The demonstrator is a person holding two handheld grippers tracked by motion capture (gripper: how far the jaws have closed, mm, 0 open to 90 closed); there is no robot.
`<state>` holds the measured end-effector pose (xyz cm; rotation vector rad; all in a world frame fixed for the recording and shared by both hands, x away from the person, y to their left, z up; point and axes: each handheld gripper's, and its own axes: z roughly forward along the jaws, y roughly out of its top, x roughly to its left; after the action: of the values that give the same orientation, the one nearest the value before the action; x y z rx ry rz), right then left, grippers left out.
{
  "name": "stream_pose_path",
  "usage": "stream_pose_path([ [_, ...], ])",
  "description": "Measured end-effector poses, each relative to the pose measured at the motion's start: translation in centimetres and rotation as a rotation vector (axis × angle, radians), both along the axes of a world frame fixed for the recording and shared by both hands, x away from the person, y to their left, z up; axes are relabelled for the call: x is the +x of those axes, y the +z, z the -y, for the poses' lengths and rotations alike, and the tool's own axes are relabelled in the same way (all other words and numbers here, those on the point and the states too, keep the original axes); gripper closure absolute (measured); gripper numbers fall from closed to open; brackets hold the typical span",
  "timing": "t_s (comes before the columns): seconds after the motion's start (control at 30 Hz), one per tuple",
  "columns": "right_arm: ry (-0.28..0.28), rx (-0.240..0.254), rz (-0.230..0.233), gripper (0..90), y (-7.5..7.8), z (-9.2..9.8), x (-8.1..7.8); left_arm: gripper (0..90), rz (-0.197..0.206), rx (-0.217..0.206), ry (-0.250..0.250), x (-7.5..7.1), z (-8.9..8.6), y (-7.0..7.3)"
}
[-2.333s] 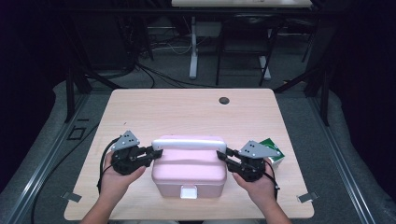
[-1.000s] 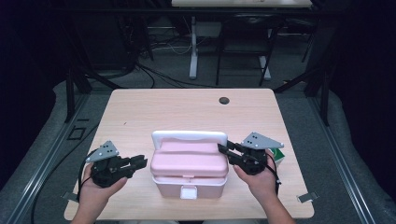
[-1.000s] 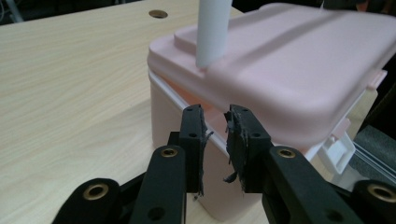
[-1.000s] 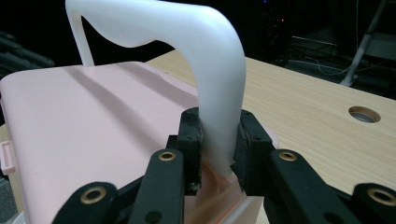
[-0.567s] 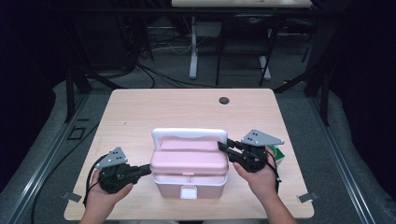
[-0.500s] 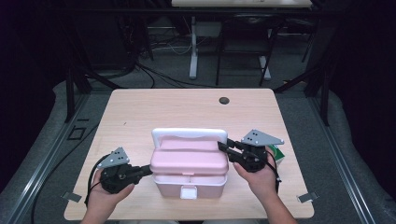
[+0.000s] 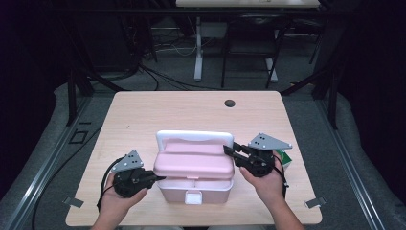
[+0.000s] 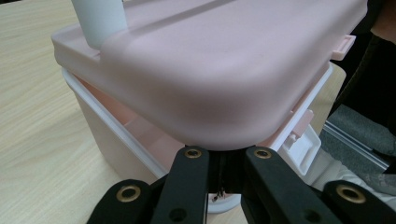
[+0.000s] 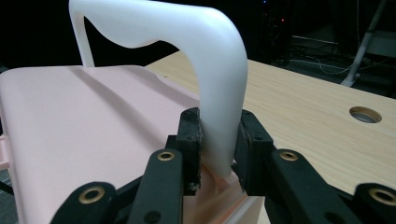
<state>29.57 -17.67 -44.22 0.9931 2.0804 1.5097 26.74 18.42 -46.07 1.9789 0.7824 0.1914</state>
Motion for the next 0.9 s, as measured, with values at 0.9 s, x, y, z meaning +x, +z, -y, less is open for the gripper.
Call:
stream_pose_path([
  [0.9, -0.065, 0.090, 0.036, 63.3, 0.4, 3.2, -2.7, 89.7, 0.031, -0.030, 0.009, 1.6, 0.0, 2.9],
])
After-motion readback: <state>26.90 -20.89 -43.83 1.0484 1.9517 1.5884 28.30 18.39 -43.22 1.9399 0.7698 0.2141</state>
